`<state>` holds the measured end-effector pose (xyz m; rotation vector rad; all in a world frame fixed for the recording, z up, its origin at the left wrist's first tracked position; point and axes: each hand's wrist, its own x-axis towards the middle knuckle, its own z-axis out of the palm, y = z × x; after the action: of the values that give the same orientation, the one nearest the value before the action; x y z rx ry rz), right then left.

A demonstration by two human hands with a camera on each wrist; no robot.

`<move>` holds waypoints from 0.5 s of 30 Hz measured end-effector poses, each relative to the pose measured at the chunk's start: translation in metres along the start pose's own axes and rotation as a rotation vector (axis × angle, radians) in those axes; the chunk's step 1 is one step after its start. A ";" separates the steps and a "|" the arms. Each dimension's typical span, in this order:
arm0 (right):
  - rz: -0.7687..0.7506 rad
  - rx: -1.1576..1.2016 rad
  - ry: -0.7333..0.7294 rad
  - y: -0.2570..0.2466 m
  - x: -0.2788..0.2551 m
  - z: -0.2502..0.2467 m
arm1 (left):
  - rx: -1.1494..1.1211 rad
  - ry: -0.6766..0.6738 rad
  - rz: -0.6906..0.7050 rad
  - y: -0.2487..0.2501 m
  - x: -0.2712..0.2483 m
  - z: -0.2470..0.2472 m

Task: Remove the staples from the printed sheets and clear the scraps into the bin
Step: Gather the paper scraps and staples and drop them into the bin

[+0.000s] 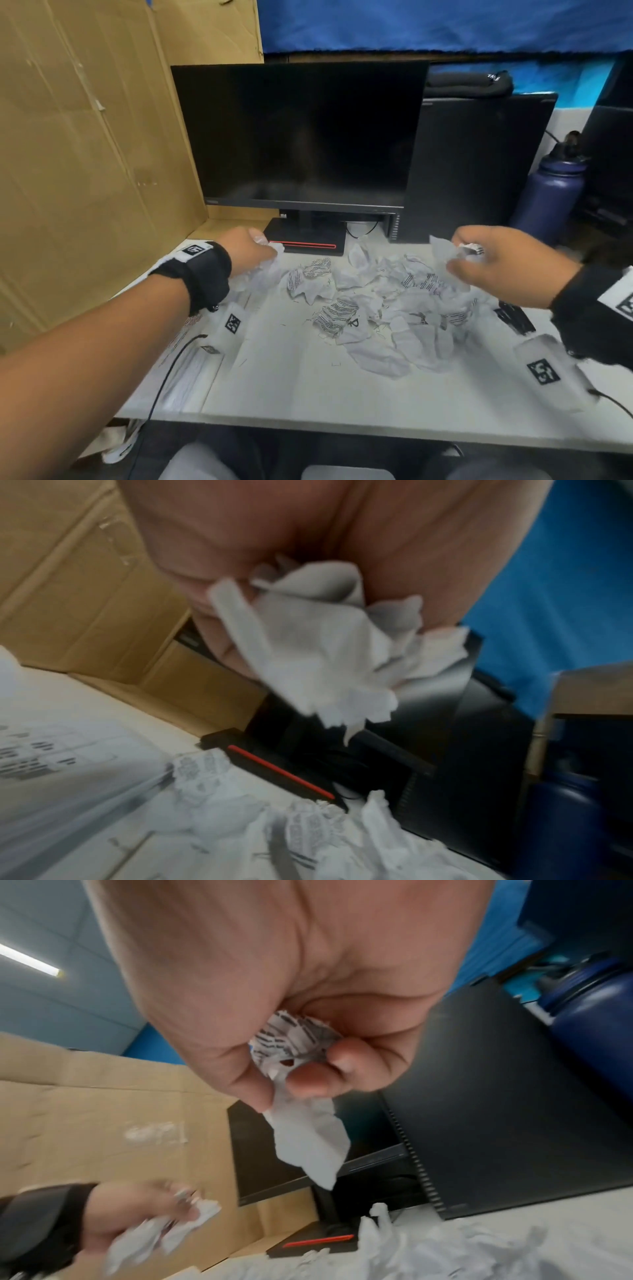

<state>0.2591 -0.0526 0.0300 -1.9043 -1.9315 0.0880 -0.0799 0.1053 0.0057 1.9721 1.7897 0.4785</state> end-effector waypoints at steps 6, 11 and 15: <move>-0.257 0.217 -0.243 -0.054 -0.083 0.032 | -0.114 -0.091 0.252 0.009 -0.109 -0.004; -0.326 0.108 -0.757 -0.065 -0.139 0.099 | -0.021 -0.661 0.371 -0.016 -0.179 0.042; -0.161 -0.037 -1.003 -0.046 -0.143 0.182 | 0.294 -0.884 0.399 -0.049 -0.187 0.127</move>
<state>0.1500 -0.1487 -0.1560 -1.8700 -2.6731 1.1508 -0.0748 -0.0879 -0.1216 2.2216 0.9455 -0.5236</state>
